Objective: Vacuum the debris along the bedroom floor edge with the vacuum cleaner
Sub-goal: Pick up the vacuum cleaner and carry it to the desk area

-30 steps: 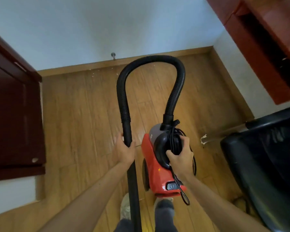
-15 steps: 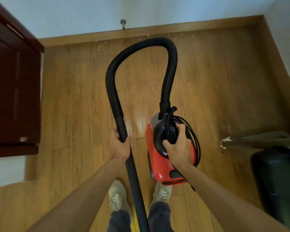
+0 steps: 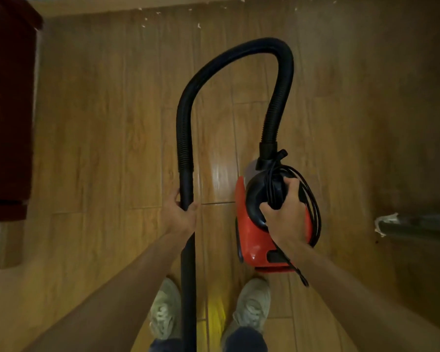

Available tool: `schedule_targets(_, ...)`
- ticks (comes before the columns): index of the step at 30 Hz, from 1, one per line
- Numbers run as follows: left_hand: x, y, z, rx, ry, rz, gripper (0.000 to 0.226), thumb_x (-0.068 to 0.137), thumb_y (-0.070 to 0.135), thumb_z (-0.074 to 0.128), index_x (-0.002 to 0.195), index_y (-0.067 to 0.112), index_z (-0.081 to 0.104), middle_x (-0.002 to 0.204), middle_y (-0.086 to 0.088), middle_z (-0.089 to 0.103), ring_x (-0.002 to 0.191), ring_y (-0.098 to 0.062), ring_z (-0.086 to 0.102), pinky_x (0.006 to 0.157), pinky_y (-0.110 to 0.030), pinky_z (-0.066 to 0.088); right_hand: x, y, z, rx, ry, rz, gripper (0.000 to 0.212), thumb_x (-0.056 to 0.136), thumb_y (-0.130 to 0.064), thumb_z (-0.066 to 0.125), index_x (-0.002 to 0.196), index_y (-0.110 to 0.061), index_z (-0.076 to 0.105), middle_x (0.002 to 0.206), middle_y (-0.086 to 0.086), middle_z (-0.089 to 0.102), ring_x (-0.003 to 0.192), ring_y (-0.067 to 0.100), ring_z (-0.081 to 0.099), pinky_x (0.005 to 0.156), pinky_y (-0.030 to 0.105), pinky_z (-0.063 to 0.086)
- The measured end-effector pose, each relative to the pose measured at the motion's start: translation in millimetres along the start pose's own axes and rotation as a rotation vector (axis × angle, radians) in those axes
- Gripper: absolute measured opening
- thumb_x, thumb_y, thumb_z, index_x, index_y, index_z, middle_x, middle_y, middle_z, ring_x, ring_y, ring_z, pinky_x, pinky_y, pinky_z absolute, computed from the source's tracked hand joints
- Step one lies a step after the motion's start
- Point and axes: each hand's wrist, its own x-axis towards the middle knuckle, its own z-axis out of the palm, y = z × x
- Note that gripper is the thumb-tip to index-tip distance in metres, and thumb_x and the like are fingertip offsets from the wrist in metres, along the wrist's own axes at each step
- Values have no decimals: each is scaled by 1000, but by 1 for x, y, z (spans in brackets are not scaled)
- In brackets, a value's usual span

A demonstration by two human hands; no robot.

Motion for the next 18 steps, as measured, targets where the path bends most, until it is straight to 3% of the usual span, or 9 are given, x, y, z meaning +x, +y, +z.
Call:
schedule_targets(2, 14, -14, 6, 28, -7, -8, 57, 90, 11, 69, 143, 14, 45, 120, -16, 63, 107, -29, 62, 100, -43, 51, 8, 8, 10, 10, 8, 0, 56, 83, -1, 70, 131, -15, 44, 91, -1, 68, 74, 6, 66, 56, 11, 49)
schedule_targets(5, 30, -29, 14, 48, -6, 6, 54, 89, 9, 69, 139, 12, 48, 115, -12, 61, 102, -24, 60, 99, -41, 50, 18, 16, 25, 19, 11, 0, 58, 83, -2, 71, 132, -16, 43, 96, -3, 67, 82, 10, 66, 68, 19, 53)
schedule_targets(9, 50, -44, 28, 67, 0, 12, 47, 89, 8, 69, 133, 12, 51, 106, -5, 57, 95, -17, 55, 90, -33, 50, 27, 28, 43, 0, 9, 6, 60, 84, -2, 71, 134, -16, 43, 86, -15, 61, 73, 1, 64, 59, 13, 50)
schedule_targets(14, 73, -63, 43, 52, -14, -25, 45, 91, 12, 68, 132, 13, 50, 102, -2, 55, 90, -16, 55, 81, -31, 49, 30, 50, 61, -17, 13, 13, 60, 83, -2, 71, 133, -16, 42, 86, -15, 61, 69, 5, 66, 61, 28, 59)
schedule_targets(18, 94, -80, 48, 58, 2, -52, 44, 91, 16, 70, 131, 17, 52, 107, -5, 60, 98, -21, 59, 87, -38, 54, 29, 63, 67, -32, 40, 7, 58, 82, -3, 71, 131, -14, 43, 81, -10, 62, 65, 5, 64, 50, 17, 51)
